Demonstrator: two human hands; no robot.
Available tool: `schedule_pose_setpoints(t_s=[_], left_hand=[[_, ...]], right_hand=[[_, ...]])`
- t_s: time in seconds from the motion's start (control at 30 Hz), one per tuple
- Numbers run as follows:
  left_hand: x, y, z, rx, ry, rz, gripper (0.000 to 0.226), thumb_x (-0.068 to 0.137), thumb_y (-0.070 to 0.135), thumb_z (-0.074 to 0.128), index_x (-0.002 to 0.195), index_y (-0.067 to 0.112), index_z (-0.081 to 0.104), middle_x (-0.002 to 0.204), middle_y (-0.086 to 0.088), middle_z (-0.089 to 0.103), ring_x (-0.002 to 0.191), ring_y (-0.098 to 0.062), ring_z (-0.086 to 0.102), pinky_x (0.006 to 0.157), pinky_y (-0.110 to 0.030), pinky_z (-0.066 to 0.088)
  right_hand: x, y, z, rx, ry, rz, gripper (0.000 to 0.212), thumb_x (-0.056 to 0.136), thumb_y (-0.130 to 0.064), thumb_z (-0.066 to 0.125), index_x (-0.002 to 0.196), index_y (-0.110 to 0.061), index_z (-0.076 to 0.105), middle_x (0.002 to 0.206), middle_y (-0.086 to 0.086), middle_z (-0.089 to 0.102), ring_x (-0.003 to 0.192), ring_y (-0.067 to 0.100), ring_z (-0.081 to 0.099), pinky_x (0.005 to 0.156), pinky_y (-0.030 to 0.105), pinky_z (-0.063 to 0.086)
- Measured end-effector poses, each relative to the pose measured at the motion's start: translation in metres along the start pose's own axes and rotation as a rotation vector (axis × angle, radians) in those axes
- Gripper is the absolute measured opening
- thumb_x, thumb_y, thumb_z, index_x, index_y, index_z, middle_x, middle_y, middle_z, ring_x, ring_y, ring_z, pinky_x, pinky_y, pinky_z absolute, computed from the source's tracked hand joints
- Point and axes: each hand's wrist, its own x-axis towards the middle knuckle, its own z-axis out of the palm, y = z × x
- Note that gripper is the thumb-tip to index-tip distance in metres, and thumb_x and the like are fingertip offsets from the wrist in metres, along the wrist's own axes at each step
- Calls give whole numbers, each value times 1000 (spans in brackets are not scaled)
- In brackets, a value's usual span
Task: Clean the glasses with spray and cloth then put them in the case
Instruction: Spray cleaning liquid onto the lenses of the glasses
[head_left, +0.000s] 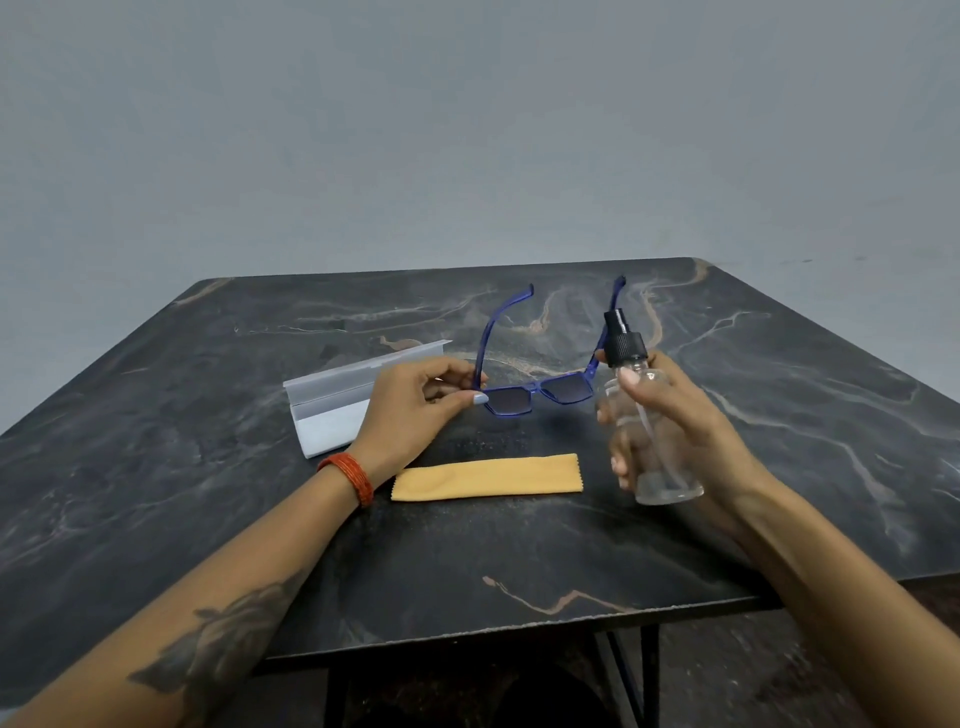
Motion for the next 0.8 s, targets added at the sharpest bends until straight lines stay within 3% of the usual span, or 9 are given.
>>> schedule_pose_setpoints(t_s=[0.1,0.27,0.33,0.43,0.53,0.63,0.73,0.8], left_hand=[[0,0,-4,-3,35,15,23,76,4,71,97,12,69,87,1,69,78,2,65,73,-7,48],[1,0,-6,16,71,29,23,76,3,71,98,10,70,88,-2,70,80,-4,66,77,-12,51],[1,0,-5,14,67,33,23,75,4,72,97,11,70,88,-2,70,80,-4,66,77,-13,51],[2,0,-5,14,68,33,23,75,5,72,96,12,70,89,-1,70,80,-5,66,79,-15,52],[2,0,-5,-7,64,33,23,75,4,72,96,13,70,90,-3,71,82,-7,67,80,-17,53],[1,1,-5,-4,55,42,24,74,6,73,97,13,69,90,-2,70,82,-7,67,80,-18,53],[0,2,-6,-13,55,33,25,74,6,73,97,13,69,89,-1,70,82,-6,67,80,-18,53],[-1,2,-6,-32,57,27,25,74,5,73,96,15,69,88,1,70,81,-6,67,79,-17,53]], right_hand=[[12,-5,0,23,-67,60,52,75,-33,56,124,-18,45,73,5,58,46,20,52,42,28,43],[30,-12,3,43,-121,106,56,79,-35,56,131,-15,44,75,7,63,48,21,54,44,27,46],[31,-11,5,152,-125,142,56,81,-41,46,125,-6,48,74,12,62,48,22,53,45,28,47],[27,-9,2,180,-102,156,44,81,-38,40,100,-2,59,78,14,65,54,24,59,48,33,52],[24,-6,-3,124,-87,120,48,73,-47,63,103,-9,65,88,14,67,70,29,68,56,39,57],[22,-3,-3,-4,-112,23,66,48,-50,85,106,-23,69,80,1,68,72,22,68,61,32,56],[20,-2,0,-98,-52,-27,41,60,-33,74,100,-22,68,67,-15,64,61,1,61,55,16,48],[19,-2,-1,-116,-18,-49,35,61,-30,70,94,-21,65,65,-14,61,56,-1,56,50,14,44]])
